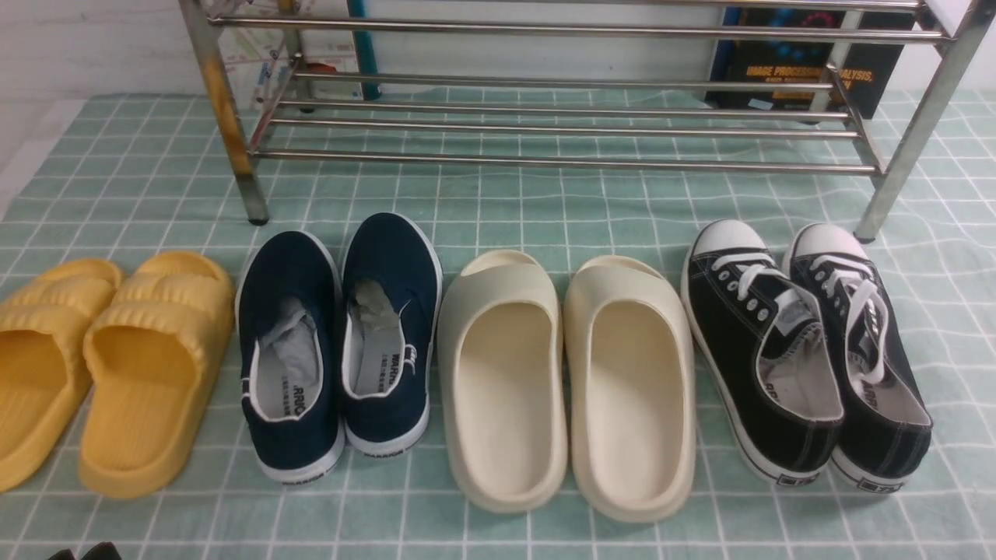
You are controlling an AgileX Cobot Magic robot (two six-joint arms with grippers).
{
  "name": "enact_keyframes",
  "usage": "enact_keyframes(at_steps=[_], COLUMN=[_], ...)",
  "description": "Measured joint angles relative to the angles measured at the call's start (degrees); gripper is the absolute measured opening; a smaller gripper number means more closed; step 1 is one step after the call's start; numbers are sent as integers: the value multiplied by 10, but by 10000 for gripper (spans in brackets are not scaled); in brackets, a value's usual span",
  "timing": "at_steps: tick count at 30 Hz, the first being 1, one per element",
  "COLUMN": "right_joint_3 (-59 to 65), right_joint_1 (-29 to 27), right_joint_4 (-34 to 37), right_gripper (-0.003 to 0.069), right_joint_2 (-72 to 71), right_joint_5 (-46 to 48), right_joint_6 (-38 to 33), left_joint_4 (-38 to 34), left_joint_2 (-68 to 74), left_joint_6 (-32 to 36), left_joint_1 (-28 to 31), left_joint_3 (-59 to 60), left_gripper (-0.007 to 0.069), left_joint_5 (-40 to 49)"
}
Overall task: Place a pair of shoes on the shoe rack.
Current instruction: Use the left arm to grab the shoe closest to it
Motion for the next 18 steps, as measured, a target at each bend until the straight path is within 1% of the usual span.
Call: enact_keyframes(at_steps=[5,9,10,11,12,14,16,17,18], right_joint_3=[0,0,0,0,0,0,0,0,0], right_joint_1=[0,0,0,0,0,0,0,0,0], right_joint_4=[0,0,0,0,0,0,0,0,0], right_gripper=[247,247,247,247,247,247,247,247,247], right_joint_2=[0,0,0,0,0,0,0,0,0], right_joint_5=[0,0,0,0,0,0,0,0,0], right_joint_6=[0,0,0,0,0,0,0,0,0], left_joint_4=[-3,-48,-98,-132,-163,-250,-312,-318,-340], left_joint_2=[0,0,0,0,0,0,0,0,0], left_joint_6=[-2,-33,-69,-97,-112,-165,-199,-202,-212], left_joint_1=[0,0,0,0,0,0,0,0,0], left_joint_3=[0,0,0,0,0,0,0,0,0], left_gripper=[239,239,239,239,239,239,239,239,239], left_joint_5=[0,-1,-4,-10,-15,-26,-31,-31,-33])
